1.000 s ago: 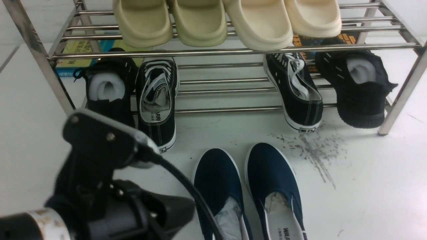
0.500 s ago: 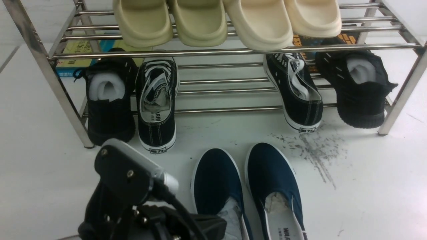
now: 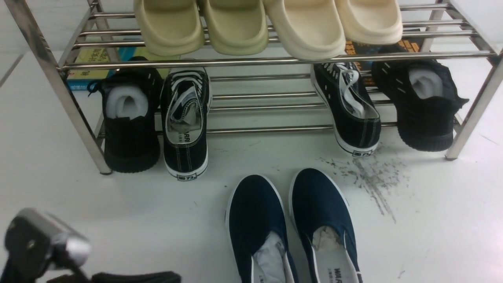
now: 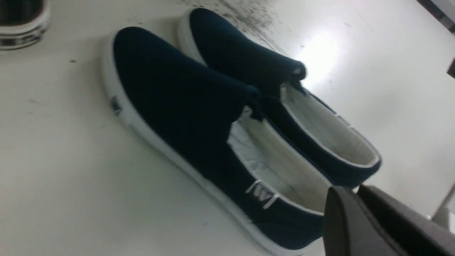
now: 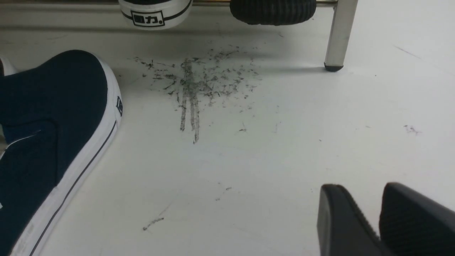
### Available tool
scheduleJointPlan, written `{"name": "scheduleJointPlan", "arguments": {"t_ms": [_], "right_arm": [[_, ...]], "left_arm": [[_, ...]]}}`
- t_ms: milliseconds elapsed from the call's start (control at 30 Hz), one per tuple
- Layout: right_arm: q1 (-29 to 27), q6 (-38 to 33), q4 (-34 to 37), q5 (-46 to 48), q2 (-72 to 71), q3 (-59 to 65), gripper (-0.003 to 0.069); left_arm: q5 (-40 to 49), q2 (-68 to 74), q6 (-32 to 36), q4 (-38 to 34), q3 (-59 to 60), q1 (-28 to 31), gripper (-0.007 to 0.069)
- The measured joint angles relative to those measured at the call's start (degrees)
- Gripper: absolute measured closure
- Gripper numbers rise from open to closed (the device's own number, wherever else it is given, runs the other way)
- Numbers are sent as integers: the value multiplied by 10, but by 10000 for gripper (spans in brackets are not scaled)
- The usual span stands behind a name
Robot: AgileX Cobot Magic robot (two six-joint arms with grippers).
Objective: Take the shoes off the shelf with your hand on the white table.
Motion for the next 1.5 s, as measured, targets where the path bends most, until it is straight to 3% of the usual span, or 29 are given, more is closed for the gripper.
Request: {"name": "scheduleJointPlan", "arguments": {"t_ms": [33, 100, 200, 267, 333, 567, 900, 1067, 1500], "right_arm": [[0, 0, 0, 0, 0, 0, 455], [0, 0, 0, 0, 0, 0, 453], [0, 0, 0, 0, 0, 0, 451], [0, 0, 0, 0, 0, 0, 449], [0, 0, 0, 0, 0, 0, 445], [0, 0, 0, 0, 0, 0, 437], [0, 0, 0, 0, 0, 0, 424], [0, 0, 0, 0, 0, 0, 421], [0, 0, 0, 0, 0, 0, 421]], "left_arm": [[-3, -45, 22, -21, 39, 53, 556], [-3, -79, 29, -24, 62, 91, 554], [-2, -153, 34, -25, 123, 207, 554], [-2, -170, 34, -25, 140, 239, 554], [15, -205, 34, -25, 169, 325, 552], [78, -230, 37, -25, 173, 470, 545], [108, -285, 89, -36, 167, 489, 536], [110, -304, 139, -62, 167, 464, 534], [110, -307, 143, -63, 167, 447, 518]]}}
